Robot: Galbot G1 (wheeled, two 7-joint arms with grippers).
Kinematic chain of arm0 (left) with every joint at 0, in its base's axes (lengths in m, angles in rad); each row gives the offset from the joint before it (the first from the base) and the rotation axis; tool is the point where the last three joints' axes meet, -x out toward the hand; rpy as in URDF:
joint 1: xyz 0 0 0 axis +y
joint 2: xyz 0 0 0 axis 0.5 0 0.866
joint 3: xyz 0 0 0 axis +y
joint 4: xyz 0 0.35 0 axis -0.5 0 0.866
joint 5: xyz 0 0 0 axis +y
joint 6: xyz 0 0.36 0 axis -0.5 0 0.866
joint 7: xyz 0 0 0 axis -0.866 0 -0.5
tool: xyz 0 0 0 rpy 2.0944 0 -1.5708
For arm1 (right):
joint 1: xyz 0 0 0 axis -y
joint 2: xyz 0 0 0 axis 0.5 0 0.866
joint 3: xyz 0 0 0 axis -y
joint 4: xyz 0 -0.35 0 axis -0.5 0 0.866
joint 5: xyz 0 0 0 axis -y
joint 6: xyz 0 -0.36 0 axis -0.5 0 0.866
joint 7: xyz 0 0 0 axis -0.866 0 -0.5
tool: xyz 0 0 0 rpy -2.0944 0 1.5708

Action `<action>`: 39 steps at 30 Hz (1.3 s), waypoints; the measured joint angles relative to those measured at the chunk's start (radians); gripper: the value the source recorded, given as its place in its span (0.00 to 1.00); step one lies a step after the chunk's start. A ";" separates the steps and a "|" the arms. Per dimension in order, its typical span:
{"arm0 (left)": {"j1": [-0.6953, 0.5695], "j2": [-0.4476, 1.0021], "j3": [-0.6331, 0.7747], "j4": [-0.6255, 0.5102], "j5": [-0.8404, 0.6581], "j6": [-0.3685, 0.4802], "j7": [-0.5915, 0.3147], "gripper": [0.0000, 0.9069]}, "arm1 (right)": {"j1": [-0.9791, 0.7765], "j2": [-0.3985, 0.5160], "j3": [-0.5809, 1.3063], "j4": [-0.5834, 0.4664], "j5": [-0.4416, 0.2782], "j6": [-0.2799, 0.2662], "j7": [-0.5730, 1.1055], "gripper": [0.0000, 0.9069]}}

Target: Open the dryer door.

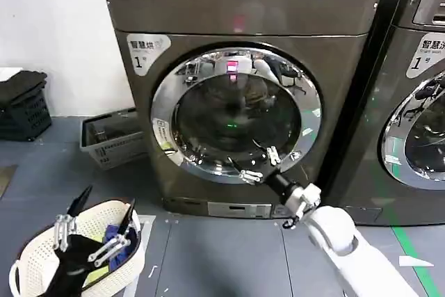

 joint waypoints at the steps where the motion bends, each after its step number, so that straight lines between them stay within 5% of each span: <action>1: 0.001 -0.001 0.000 0.000 0.000 0.000 0.000 1.00 | 0.011 0.002 -0.010 -0.008 0.002 0.000 0.000 1.00; 39: 0.014 -0.011 0.016 -0.017 0.021 -0.004 0.004 1.00 | 0.281 0.081 -0.227 -0.177 0.030 -0.020 0.020 1.00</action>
